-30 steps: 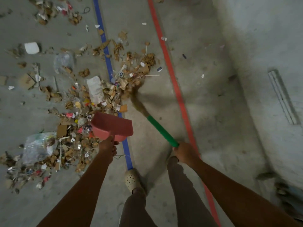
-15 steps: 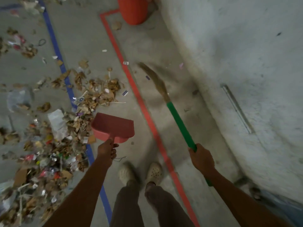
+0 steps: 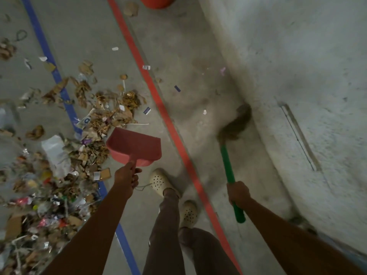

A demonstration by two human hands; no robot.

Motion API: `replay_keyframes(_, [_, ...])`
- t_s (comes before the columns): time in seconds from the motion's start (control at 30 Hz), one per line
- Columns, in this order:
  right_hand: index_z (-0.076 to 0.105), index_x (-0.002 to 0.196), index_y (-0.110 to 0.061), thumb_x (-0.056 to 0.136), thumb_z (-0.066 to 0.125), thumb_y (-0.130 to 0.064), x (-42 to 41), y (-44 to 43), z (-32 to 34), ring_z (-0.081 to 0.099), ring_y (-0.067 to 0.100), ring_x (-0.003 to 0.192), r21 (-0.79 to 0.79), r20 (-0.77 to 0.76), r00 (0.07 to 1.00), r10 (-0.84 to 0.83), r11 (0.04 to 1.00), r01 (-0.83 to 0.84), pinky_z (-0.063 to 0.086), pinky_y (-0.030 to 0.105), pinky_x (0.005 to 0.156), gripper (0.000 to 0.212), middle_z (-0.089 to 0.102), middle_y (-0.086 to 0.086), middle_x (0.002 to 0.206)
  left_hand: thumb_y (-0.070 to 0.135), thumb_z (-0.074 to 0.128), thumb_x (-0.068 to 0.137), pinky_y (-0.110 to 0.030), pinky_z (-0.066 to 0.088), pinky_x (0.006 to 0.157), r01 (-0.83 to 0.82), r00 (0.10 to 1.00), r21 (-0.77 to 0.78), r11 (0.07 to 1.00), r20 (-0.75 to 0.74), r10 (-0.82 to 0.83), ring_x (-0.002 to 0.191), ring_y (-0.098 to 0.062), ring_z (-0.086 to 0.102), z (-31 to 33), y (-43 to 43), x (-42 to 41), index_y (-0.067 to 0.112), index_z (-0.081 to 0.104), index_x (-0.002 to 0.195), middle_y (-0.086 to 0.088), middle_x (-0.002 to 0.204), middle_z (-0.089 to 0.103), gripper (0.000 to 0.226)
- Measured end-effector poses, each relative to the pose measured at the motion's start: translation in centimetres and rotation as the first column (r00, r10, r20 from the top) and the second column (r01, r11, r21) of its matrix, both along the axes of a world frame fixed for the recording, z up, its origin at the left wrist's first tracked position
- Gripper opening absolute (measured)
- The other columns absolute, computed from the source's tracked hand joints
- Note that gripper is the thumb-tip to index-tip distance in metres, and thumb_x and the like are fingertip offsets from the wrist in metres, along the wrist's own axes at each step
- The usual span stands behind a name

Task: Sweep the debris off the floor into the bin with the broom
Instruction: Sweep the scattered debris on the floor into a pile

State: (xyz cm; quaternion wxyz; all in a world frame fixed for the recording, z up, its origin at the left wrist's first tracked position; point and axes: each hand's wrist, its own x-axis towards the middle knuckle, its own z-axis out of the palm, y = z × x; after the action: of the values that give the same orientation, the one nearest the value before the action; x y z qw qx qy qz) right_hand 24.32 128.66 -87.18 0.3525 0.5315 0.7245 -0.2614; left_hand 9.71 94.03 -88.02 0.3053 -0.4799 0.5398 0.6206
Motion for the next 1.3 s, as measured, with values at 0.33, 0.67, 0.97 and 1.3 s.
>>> replay_keyframes(0.33, [0.051,0.113,-0.019,0.1,0.045,-0.041,-7.7,-3.2,4.5,0.056,0.019,0.068,0.003,-0.111,0.693,0.712,0.698,-0.716,0.047,0.03,0.062,0.026,0.055,-0.003,0.08,0.039,0.055,0.1,-0.011,0.02,0.032,0.08,0.997,-0.041,0.996,0.019,-0.079,0.029,-0.004,0.027,-0.5,-1.9,-5.9,0.016,0.053,0.087,-0.007,0.074,0.05,0.027])
replay_keyframes(0.67, [0.053,0.101,-0.017,0.1,0.051,-0.04,-14.3,8.1,6.5,0.059,0.015,0.057,0.226,-0.174,0.865,0.47,0.874,-0.429,0.052,0.029,0.052,0.023,0.059,0.0,0.072,0.038,0.053,0.101,-0.013,0.02,0.032,0.079,0.996,-0.021,0.997,-0.036,-0.08,0.03,-0.005,0.028,1.3,2.6,-11.5,0.013,0.051,0.085,-0.006,0.073,0.052,0.029])
replay_keyframes(0.97, [0.062,0.088,0.001,0.099,0.056,-0.029,-24.4,19.8,2.8,0.058,0.024,0.054,0.069,-0.212,0.977,-0.026,0.997,0.042,0.056,0.038,0.062,0.033,0.062,0.011,0.067,0.038,0.057,0.099,-0.015,0.021,0.031,0.029,0.999,-0.079,0.996,-0.032,-0.032,0.032,-0.005,0.029,1.4,9.4,-16.1,0.01,0.051,0.081,-0.007,0.074,0.055,0.033])
replay_keyframes(1.3, [0.06,0.107,-0.011,0.099,0.052,-0.038,-27.6,19.5,-2.1,0.054,0.012,0.059,-0.024,-0.097,0.832,0.546,0.835,-0.55,0.036,0.023,0.047,0.03,0.057,-0.003,0.074,0.03,0.061,0.098,-0.016,0.021,0.032,-0.037,0.999,-0.123,0.992,0.013,0.039,0.033,-0.006,0.029,-0.5,16.4,-20.4,0.007,0.059,0.087,-0.009,0.072,0.058,0.025])
